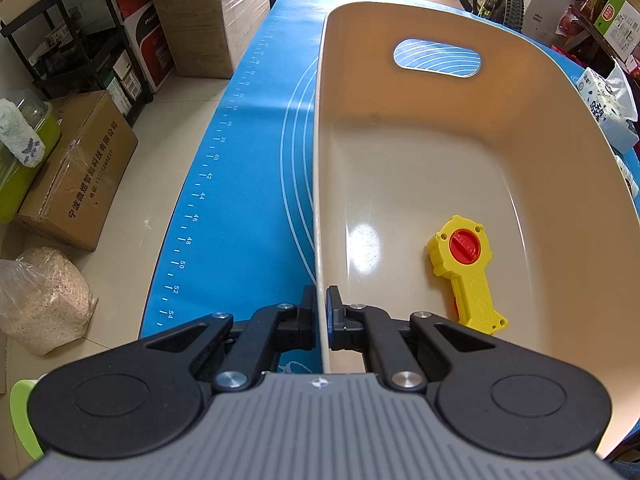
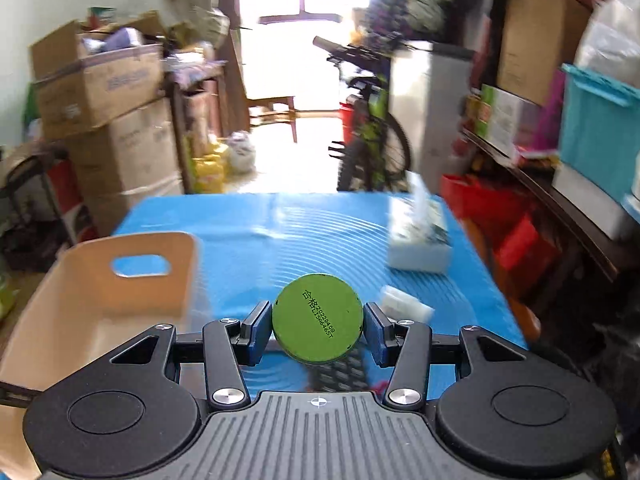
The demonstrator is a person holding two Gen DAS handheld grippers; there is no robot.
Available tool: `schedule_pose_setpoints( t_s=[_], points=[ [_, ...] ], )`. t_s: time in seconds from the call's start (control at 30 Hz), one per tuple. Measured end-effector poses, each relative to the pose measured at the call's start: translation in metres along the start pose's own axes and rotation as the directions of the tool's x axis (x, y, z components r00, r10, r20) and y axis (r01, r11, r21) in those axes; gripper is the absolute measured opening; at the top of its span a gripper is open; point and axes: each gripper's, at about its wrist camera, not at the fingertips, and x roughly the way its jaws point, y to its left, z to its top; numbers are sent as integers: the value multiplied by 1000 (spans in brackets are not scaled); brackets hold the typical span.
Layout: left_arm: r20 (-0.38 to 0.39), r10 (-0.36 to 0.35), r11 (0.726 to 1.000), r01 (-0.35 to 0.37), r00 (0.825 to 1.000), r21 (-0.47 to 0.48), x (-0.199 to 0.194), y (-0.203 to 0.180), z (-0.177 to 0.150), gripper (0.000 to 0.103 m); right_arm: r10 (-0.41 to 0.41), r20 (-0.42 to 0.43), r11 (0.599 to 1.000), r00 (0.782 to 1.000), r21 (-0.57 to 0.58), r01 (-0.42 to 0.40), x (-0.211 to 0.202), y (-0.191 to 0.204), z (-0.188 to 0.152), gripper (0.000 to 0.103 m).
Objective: Organize rigid objects
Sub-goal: 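Carry the green tin into the basket and release it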
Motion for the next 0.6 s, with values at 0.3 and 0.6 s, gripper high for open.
schedule_pose_setpoints(
  t_s=[0.3,0.6],
  points=[
    [-1,0,1000,0,1000,-1,0,0,1,8,138,-9,982,990,-128,-138,17,81,13,54],
    [-2,2,1000,-2,1000,7,1,-3,0,8,217,-159,924,963,-285,-255,44,146,-5,54]
  ],
)
